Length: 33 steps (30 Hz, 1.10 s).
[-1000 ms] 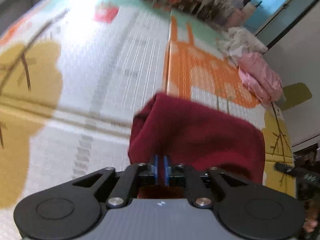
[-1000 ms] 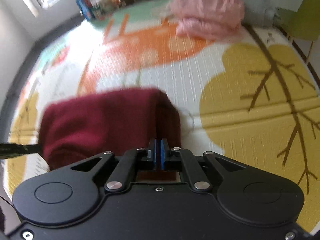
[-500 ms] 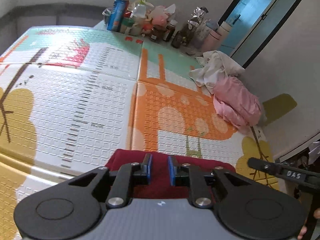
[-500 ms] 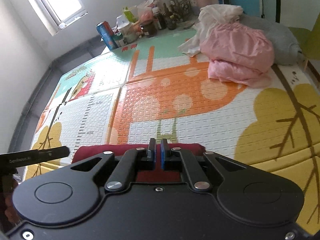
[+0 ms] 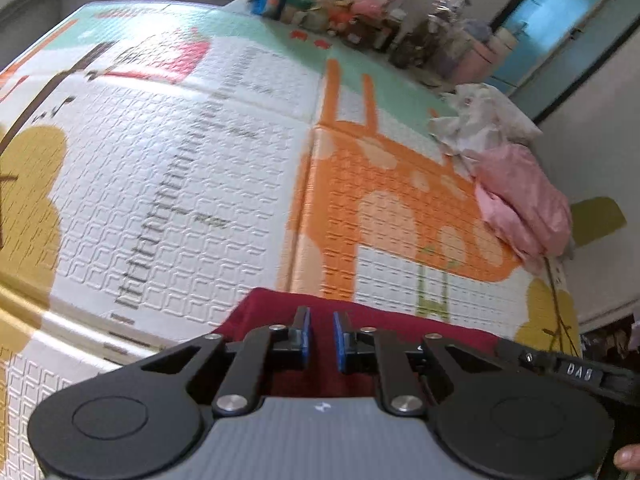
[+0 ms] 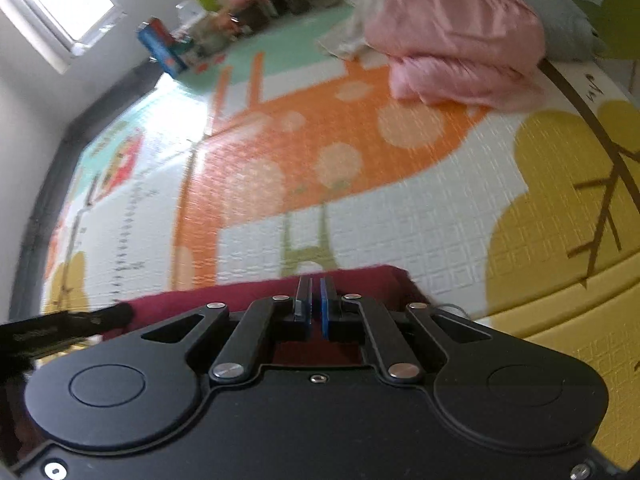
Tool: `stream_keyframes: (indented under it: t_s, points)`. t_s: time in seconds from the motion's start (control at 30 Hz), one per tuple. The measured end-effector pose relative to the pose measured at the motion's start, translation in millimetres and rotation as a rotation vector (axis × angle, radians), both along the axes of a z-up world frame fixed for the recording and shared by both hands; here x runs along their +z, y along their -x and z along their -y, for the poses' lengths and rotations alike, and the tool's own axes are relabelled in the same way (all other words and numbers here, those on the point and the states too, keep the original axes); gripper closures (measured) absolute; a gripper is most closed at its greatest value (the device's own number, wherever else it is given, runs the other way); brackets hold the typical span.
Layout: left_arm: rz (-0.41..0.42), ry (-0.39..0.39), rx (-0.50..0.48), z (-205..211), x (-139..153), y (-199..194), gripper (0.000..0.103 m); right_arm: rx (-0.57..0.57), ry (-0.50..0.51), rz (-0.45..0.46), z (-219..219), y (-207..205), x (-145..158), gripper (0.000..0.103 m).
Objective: Fold clothes
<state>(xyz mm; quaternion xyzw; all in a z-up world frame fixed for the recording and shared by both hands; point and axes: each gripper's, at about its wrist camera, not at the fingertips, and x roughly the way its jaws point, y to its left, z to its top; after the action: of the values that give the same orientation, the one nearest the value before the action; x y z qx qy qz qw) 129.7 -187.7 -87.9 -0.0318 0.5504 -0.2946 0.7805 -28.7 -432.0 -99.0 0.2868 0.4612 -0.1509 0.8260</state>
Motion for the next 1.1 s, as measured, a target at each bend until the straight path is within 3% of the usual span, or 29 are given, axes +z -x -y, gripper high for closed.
stream_keyframes:
  t_s: [0.17, 0.63, 0.73, 0.9, 1.1]
  points:
    - [0.019, -0.040, 0.038, -5.1, -3.2, -3.3, 0.095, -0.004, 0.000, -0.016, 5.2, 2.1, -10.3, 0.103]
    - [-0.022, -0.057, 0.112, -31.5, -16.8, -4.6, 0.096, 0.005, -0.017, -0.014, 6.7, 7.6, -25.2, 0.103]
    - [-0.015, -0.051, 0.133, -39.0, -10.6, -6.6, 0.080, -0.001, -0.030, 0.005, 8.0, 12.1, -17.6, 0.103]
    - [0.013, 0.013, 0.166, -50.1, 7.1, -0.7, 0.081, -0.030, -0.072, 0.070, 7.1, 27.6, 5.1, 0.099]
    - [0.069, 0.105, 0.045, -33.1, 32.6, 28.0, 0.081, 0.044, -0.103, 0.157, -16.4, 39.8, 33.7, 0.099]
